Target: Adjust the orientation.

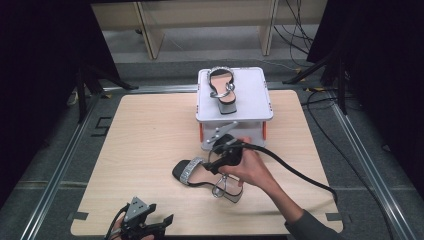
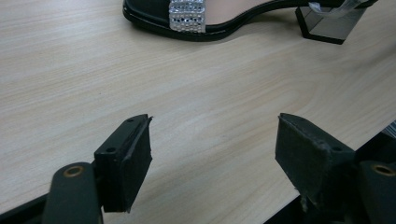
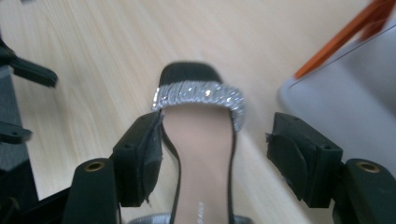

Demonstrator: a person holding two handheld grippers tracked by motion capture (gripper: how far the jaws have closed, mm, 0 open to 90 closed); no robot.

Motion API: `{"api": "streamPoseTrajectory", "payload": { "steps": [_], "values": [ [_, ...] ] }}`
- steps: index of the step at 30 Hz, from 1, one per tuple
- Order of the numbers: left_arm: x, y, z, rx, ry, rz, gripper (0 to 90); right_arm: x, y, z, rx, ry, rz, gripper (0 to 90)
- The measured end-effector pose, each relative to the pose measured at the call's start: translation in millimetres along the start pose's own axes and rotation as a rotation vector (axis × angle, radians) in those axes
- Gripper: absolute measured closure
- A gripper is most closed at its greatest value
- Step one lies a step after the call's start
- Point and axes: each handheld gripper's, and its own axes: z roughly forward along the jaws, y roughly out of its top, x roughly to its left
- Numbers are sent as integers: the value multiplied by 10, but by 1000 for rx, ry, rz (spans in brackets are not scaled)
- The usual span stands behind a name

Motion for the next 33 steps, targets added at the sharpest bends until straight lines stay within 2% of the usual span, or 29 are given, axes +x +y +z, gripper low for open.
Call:
{"api": "streamPoseTrajectory", "payload": {
  "steps": [1,2,3,4,7,10,12,14,15,19,21,24,25,27,29,30,32,33],
  "values": [
    [-2,1,-4,-4,-6,-1,266,34,43,187,90,16,-13,331],
    [-4,5,-6,-5,-3,3,266,34,43,187,90,16,-13,331],
    [-14,3,-5,-8,-8,7,266,68,51,333,146,5,-29,330],
    [-14,3,-5,-8,-8,7,266,68,51,333,146,5,-29,330],
    [-26,1,-3,-6,-8,9,266,66,22,499,209,-8,-26,311],
    [-24,-2,0,-15,-11,8,266,55,-30,614,266,-52,-42,306],
    [-21,1,-4,-17,-7,6,266,63,-64,671,301,-65,-53,308],
    [-4,5,-11,1,5,25,265,76,-83,706,311,-64,-61,311],
    [-20,1,-4,-14,-6,6,266,79,-95,732,320,-60,-73,309],
    [-18,2,0,-10,-6,14,266,86,-124,754,330,-63,-69,300],
    [-21,0,5,-25,-2,-5,266,89,-157,764,342,-55,-68,296],
    [-8,6,0,-20,3,1,265,76,-176,777,344,-52,-81,291],
    [-12,3,0,-20,6,-9,265,72,-183,776,340,-53,-69,295],
    [-8,2,-1,-20,4,5,266,35,-213,788,316,-16,-35,312],
    [-22,1,0,-29,1,-2,266,-13,-255,814,317,6,-24,332],
    [-24,5,-7,-18,7,3,265,-28,-282,821,328,0,-27,317],
    [-21,1,3,-27,-1,0,266,-18,-289,819,330,3,-25,321],
    [-21,1,-4,-22,5,3,266,-8,-293,823,326,-5,-38,321]
  ]
}}
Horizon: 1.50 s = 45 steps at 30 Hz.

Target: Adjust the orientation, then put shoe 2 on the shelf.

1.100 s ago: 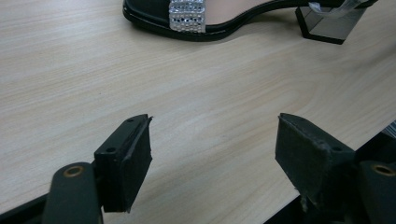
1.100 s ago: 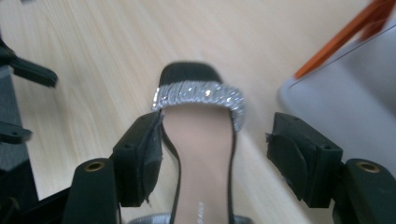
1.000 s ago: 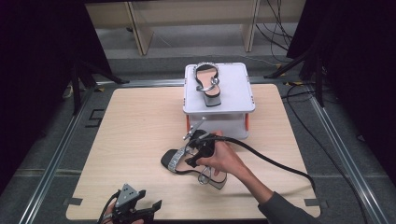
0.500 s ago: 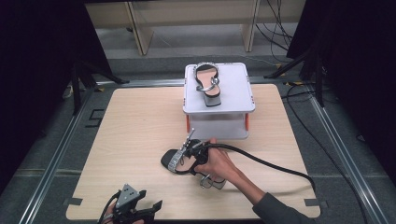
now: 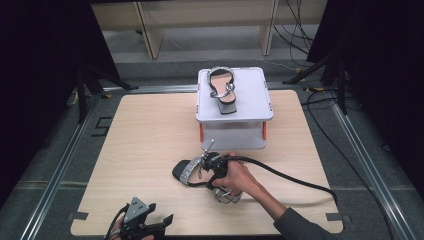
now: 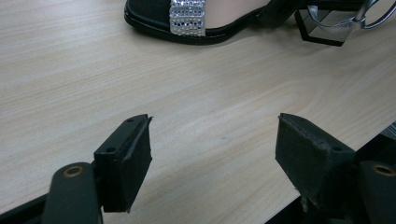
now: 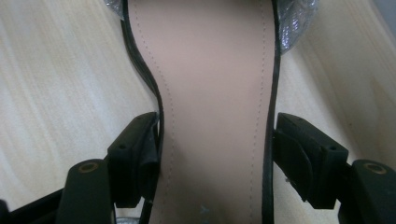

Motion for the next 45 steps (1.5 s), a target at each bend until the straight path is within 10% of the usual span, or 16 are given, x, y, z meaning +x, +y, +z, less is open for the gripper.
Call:
{"api": "streamPoseTrajectory", "payload": {
  "steps": [33,45],
  "values": [
    [11,-30,-72,-23,9,7,265,33,-13,43,19,-6,-70,418],
    [19,-29,-78,-8,14,8,265,-10,254,-741,-161,11,-63,421]
  ]
}}
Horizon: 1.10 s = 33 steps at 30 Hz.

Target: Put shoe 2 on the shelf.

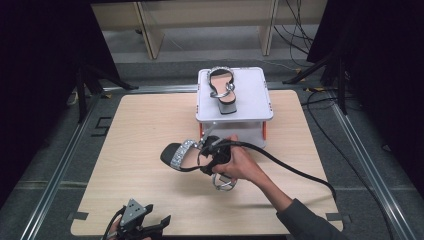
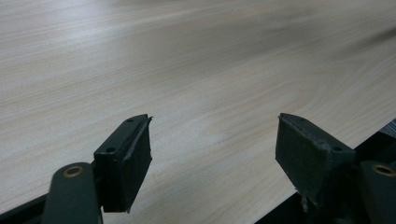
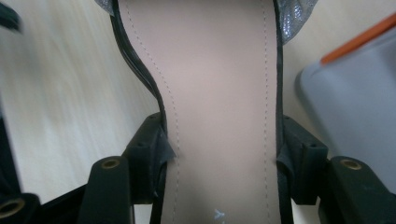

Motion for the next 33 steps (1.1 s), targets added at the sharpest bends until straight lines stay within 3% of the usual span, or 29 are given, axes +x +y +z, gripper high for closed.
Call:
{"api": "streamPoseTrajectory", "payload": {
  "steps": [6,9,10,11,13,17,18,19,20,21,23,25,26,27,29,31,33],
  "values": [
    [0,1,-1,-1,-1,-1,265,-29,210,-354,-56,0,5,421],
    [-1,-4,0,-2,-3,2,265,-115,375,-654,-94,-5,19,422],
    [-1,-4,0,-2,-3,2,265,-115,375,-654,-94,-5,19,422],
    [0,2,-1,0,-1,0,265,-198,455,-833,-116,-19,31,421],
    [4,-6,-1,-3,-2,0,265,-217,470,-875,-117,-22,40,422],
    [7,-1,-3,-1,2,0,265,-469,560,-1203,-158,-52,90,422],
    [8,-4,0,-3,1,0,265,-559,572,-1294,-163,-81,103,422],
    [9,-8,1,-3,-1,2,265,-610,575,-1348,-164,-90,125,422],
    [11,-9,-3,0,-1,5,265,-771,571,-1473,-163,-126,168,422],
    [10,-6,0,-2,1,2,265,-771,571,-1473,-163,-126,168,422],
    [11,-1,-4,7,6,3,265,-937,564,-1580,-151,-165,223,422],
    [8,-8,-4,5,3,3,265,-1213,527,-1707,-126,-233,305,422],
    [8,-8,-4,5,3,3,265,-1213,527,-1707,-126,-233,305,422],
    [11,-3,-4,8,4,5,265,-1379,494,-1755,-127,-260,358,422],
    [11,-3,5,8,0,-1,265,-1444,478,-1768,-129,-270,374,422],
    [7,-12,3,3,-2,-3,265,-1649,425,-1768,-112,-297,472,422],
    [9,0,-6,6,4,0,265,-1756,396,-1732,-91,-324,512,422]
  ]
}}
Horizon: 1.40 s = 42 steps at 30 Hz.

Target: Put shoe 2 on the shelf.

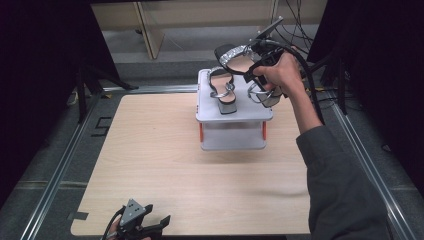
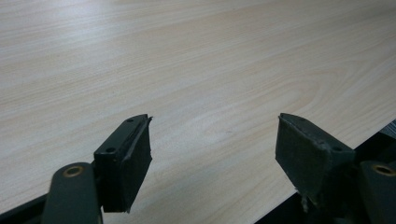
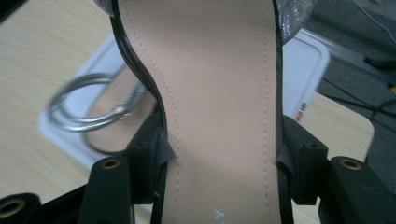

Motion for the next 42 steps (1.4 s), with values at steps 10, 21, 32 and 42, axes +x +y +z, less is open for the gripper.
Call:
{"api": "streamPoseTrajectory", "payload": {
  "steps": [10,21,32,42],
  "values": [
    [7,-9,-20,1,2,0,265,-232,0,447,92,-48,188,421],
    [40,-24,-51,-14,2,-4,265,-377,-17,866,168,-104,313,420],
    [16,-26,-44,-15,6,15,265,-352,32,975,176,-140,372,410],
    [13,-28,-44,-6,5,18,265,-337,48,913,139,-11,497,261]
  ]
}}
